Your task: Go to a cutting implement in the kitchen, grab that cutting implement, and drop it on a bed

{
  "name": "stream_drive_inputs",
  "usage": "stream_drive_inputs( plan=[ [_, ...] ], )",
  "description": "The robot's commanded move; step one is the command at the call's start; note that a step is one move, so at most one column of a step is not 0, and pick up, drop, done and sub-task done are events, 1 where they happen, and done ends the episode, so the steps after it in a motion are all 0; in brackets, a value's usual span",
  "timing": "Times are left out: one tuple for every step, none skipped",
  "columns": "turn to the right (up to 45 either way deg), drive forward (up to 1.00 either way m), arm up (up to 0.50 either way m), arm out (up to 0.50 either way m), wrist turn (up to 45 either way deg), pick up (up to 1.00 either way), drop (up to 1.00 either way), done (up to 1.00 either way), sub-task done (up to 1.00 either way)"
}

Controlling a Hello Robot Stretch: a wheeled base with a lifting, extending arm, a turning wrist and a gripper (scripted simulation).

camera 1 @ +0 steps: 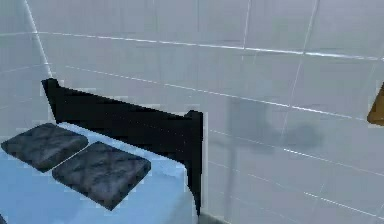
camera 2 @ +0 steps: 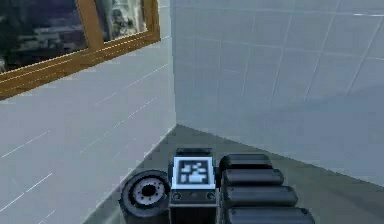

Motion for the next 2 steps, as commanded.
stream_drive_inputs(
  plan=[
    [45.0,0.00,0.00,0.00,0.0,0.00,0.00,0.00,0.00],
    [45.0,0.00,0.00,0.00,0.0,0.00,0.00,0.00,0.00]
  ],
)
